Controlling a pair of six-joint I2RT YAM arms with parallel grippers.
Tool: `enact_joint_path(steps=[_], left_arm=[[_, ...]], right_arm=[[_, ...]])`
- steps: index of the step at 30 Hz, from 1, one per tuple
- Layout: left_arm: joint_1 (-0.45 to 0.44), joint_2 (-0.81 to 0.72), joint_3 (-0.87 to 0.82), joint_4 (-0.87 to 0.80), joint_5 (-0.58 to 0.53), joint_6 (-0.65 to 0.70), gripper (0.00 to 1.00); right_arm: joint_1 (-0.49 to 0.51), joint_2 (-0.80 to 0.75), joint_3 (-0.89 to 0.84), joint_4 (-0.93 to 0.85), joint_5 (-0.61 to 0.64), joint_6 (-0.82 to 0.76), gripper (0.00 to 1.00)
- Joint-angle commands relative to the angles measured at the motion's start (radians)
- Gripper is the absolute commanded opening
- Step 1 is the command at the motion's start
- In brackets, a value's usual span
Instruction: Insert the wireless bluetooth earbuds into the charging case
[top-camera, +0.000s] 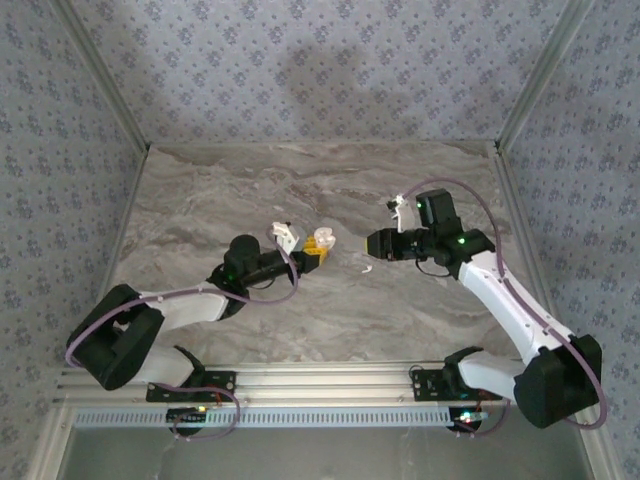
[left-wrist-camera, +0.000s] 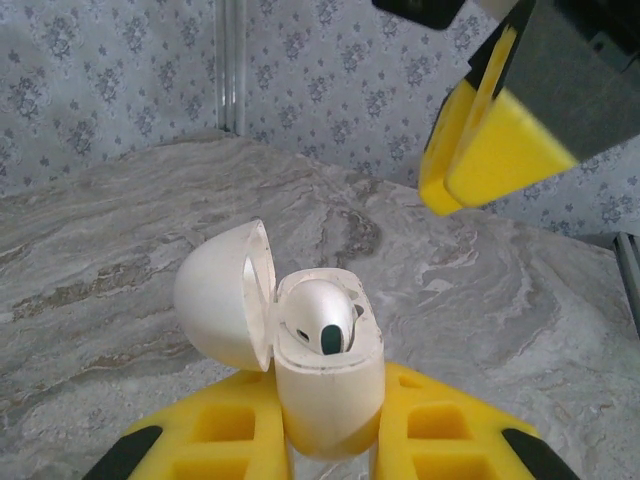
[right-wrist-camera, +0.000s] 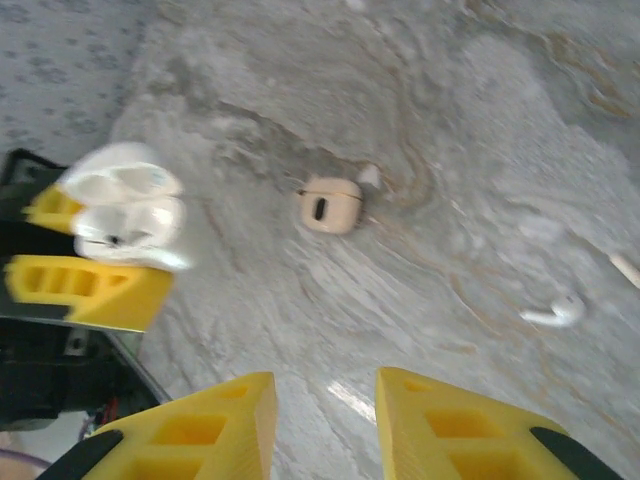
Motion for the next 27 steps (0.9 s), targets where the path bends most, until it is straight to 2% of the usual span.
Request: enact_joint_path(steps=[1, 20, 27], left_arm=[[0.010, -0.038, -0.009, 0.000, -0.009, -0.003, 0.12], [0.045, -0.094, -0.048, -0.049, -0.026, -0.003, 0.12], [0.051, -0.096, -0.050, -0.057, -0.029, -0.002, 0.12]], right_arm=[[-0.011, 0.043, 0.041, -0.134, 0.098, -0.005, 0.34], [-0.005, 0.322, 0.142, -0.298, 0.325, -0.034, 0.38], [0.032, 0.432, 0.183, -0.321, 0.322, -0.044, 0.40]])
